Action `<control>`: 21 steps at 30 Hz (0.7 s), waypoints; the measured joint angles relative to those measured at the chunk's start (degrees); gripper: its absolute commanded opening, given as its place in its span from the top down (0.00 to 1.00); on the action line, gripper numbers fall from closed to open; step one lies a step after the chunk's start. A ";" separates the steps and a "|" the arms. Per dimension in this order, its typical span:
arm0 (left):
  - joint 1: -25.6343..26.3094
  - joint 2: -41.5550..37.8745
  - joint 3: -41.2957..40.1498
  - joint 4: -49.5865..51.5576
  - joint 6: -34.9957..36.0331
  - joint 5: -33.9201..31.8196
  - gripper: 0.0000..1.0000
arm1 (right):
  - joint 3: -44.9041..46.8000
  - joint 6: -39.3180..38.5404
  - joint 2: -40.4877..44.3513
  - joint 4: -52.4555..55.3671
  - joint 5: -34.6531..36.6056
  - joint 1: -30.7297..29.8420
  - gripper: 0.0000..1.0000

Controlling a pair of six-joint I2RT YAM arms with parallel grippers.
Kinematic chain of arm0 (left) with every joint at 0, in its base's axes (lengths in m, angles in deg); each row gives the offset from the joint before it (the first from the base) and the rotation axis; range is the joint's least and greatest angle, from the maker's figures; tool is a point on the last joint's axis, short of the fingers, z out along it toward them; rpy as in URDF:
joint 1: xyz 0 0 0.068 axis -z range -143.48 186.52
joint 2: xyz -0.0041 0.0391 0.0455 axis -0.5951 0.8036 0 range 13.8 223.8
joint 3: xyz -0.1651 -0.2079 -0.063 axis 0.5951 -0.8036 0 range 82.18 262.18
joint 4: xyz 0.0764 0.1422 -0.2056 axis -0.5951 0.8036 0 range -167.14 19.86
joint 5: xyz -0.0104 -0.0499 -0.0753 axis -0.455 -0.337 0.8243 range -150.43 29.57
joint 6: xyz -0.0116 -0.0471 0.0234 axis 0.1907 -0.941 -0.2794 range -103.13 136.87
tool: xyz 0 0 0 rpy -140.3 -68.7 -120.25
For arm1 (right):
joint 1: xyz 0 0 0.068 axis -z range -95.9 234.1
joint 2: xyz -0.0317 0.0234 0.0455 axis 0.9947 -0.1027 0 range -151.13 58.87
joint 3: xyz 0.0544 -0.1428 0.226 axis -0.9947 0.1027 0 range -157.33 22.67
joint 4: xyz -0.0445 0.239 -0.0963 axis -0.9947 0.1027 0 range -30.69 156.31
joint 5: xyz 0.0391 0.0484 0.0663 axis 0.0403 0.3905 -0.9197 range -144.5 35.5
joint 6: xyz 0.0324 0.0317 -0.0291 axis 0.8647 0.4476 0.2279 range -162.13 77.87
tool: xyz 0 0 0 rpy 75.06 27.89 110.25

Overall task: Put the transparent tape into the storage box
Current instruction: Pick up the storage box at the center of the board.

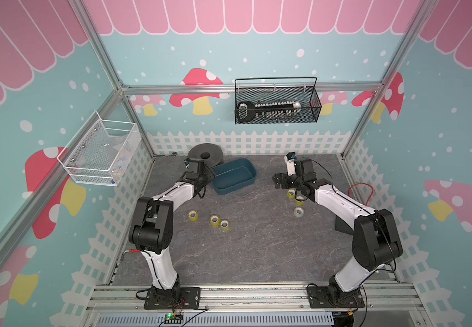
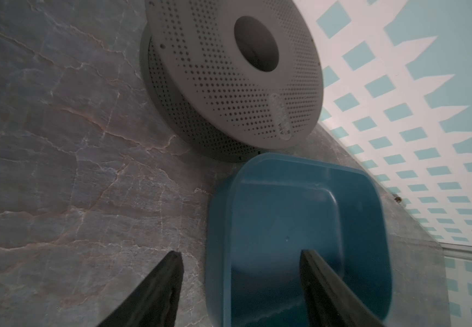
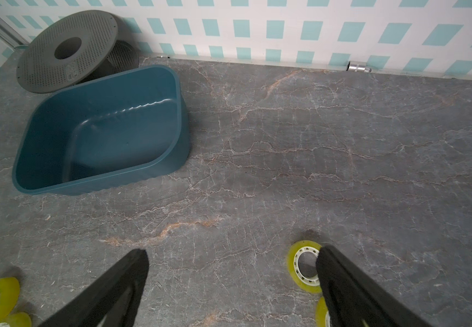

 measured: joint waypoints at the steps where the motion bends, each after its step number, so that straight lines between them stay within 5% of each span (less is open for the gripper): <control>1: 0.00 1.11 0.50 0.44 0.35 0.04 0.43 | 0.00 0.02 -0.17 -0.02 0.00 -0.07 0.01; 4: 0.00 5.03 2.47 1.46 1.14 0.22 0.58 | 0.00 0.04 -0.39 -0.04 0.00 -0.17 0.01; 7: 0.00 6.78 3.34 2.10 1.64 0.46 0.95 | 0.00 0.04 -0.39 -0.07 0.04 -0.17 0.01; 8: 0.04 7.04 3.78 2.25 1.92 0.68 1.00 | 0.00 0.04 -0.39 -0.04 0.09 -0.17 0.01; 21: 0.70 7.78 8.07 6.91 7.56 1.79 1.00 | 0.00 0.11 -0.35 -0.07 0.92 -0.17 0.01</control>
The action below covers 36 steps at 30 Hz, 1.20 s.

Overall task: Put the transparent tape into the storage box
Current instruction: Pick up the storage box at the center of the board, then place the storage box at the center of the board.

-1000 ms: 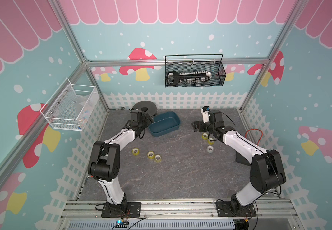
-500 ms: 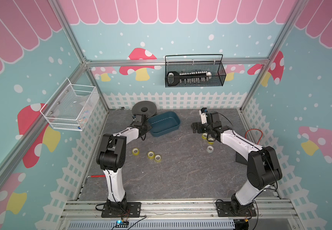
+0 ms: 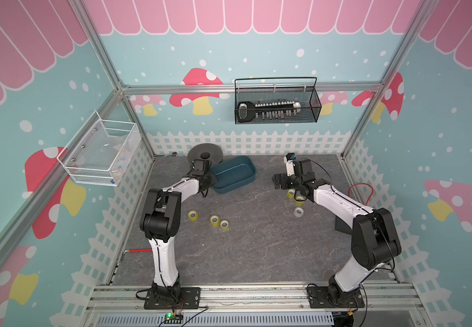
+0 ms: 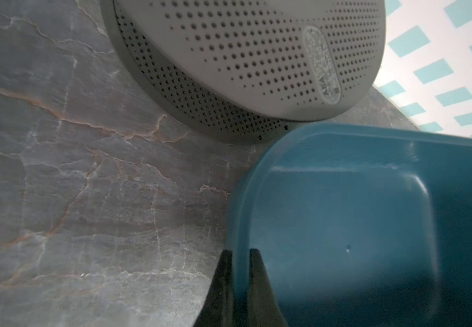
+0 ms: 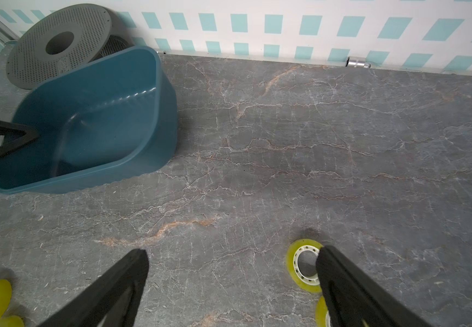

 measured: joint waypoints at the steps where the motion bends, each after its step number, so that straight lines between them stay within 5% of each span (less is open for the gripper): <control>1: 0.28 -0.02 0.57 0.70 0.96 -0.07 1.00 | 0.02 0.04 0.09 0.02 0.11 0.00 0.01; 10: 8.52 -3.08 3.26 6.93 7.61 1.16 1.00 | 0.04 2.03 3.39 2.60 1.62 0.02 0.01; 15: 12.66 -8.59 -2.95 6.51 5.53 2.84 1.00 | 0.33 6.21 5.22 5.60 0.96 1.77 0.01; 22: 12.85 -12.59 -12.50 4.94 0.44 2.84 1.00 | 2.08 8.48 7.15 7.93 -3.41 6.43 0.01; 36: 16.22 -9.51 -12.74 1.79 -1.31 -0.33 0.96 | 2.89 8.33 5.64 9.25 -6.40 6.05 0.01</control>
